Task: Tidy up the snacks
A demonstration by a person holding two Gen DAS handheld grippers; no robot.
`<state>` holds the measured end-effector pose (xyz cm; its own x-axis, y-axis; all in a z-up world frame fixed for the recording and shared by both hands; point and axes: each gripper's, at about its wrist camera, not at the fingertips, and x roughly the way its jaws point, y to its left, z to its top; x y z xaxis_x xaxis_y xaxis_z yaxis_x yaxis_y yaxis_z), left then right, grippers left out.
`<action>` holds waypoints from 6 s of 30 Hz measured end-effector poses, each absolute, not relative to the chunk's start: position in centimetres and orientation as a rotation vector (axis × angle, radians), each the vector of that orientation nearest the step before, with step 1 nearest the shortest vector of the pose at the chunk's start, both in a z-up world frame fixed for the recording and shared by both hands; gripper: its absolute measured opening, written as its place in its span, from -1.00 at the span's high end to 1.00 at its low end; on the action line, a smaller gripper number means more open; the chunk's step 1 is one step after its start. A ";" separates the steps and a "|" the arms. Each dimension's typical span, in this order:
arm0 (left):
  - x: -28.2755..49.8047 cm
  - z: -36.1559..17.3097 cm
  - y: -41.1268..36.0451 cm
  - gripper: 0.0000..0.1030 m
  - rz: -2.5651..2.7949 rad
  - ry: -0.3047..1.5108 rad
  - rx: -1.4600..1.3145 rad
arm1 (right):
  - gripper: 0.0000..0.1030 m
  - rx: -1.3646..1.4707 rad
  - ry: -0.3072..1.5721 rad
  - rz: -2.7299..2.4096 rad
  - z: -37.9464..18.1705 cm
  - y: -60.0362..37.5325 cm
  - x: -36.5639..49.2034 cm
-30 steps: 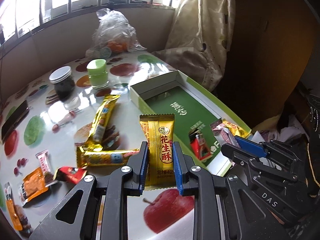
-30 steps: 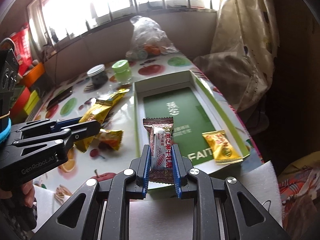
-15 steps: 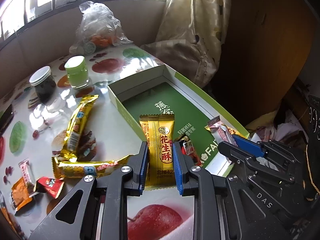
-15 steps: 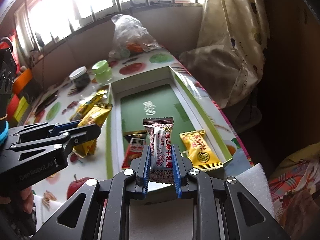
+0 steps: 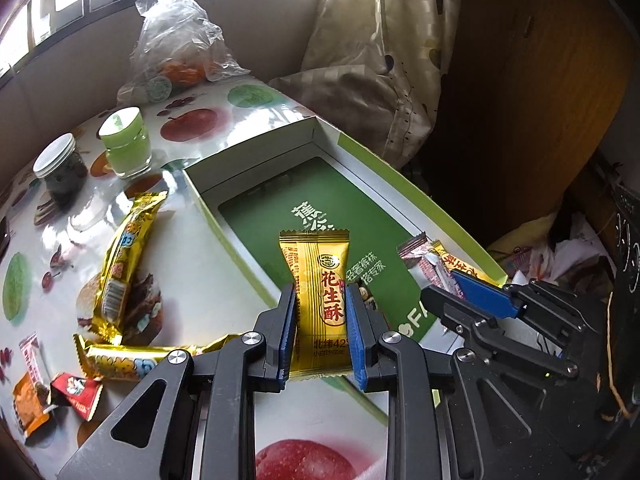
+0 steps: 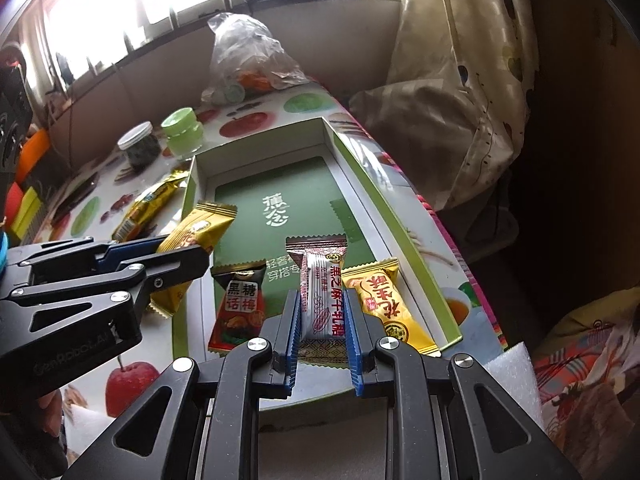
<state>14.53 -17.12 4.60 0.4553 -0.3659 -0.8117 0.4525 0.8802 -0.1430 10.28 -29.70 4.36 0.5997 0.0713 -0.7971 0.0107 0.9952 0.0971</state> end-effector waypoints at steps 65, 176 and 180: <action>14.0 5.5 -17.1 0.06 -0.483 0.942 0.085 | 0.06 0.028 0.897 0.006 5.1 -29.0 9.8; 21.7 3.3 -5.1 0.06 -0.291 1.004 -0.043 | 0.58 -0.078 1.052 0.441 2.5 -17.6 11.1; 22.7 2.6 -5.4 0.06 -0.274 1.020 -0.038 | 0.58 -0.059 1.057 0.426 2.3 -18.0 11.1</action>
<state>22.69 -5.44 2.58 0.4918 -0.2435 -0.8360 0.2086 0.9651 -0.1584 11.14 -17.97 2.31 0.4182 0.3111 -0.8534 -0.3675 0.9171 0.1543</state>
